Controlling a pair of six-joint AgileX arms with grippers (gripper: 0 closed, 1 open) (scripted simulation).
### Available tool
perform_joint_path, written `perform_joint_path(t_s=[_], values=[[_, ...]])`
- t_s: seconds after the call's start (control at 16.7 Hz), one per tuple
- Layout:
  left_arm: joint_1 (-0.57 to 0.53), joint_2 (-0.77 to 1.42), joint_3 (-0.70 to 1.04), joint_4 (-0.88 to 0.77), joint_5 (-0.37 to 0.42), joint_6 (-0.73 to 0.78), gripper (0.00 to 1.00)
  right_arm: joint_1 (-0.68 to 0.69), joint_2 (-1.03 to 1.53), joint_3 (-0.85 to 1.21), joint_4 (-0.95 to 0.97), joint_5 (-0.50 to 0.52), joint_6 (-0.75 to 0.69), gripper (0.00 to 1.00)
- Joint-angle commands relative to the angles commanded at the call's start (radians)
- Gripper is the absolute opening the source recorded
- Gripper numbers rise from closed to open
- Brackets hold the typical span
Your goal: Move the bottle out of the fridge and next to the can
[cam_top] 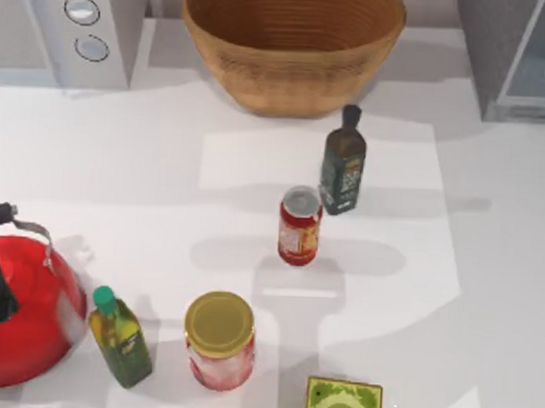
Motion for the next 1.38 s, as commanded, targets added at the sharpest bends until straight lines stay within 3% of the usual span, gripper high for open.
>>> perform_joint_path(t_s=[0.3, 0.6, 1.38], values=[[0.000, 0.000, 0.000, 0.000, 0.000, 0.000, 1.00, 0.014, 0.084, 0.177, -0.091, 0.015, -0.001, 1.00], [0.000, 0.000, 0.000, 0.000, 0.000, 0.000, 1.00, 0.017, 0.097, 0.205, -0.107, 0.017, -0.001, 1.00], [0.000, 0.000, 0.000, 0.000, 0.000, 0.000, 1.00, 0.017, 0.097, 0.205, -0.107, 0.017, -0.001, 0.02]])
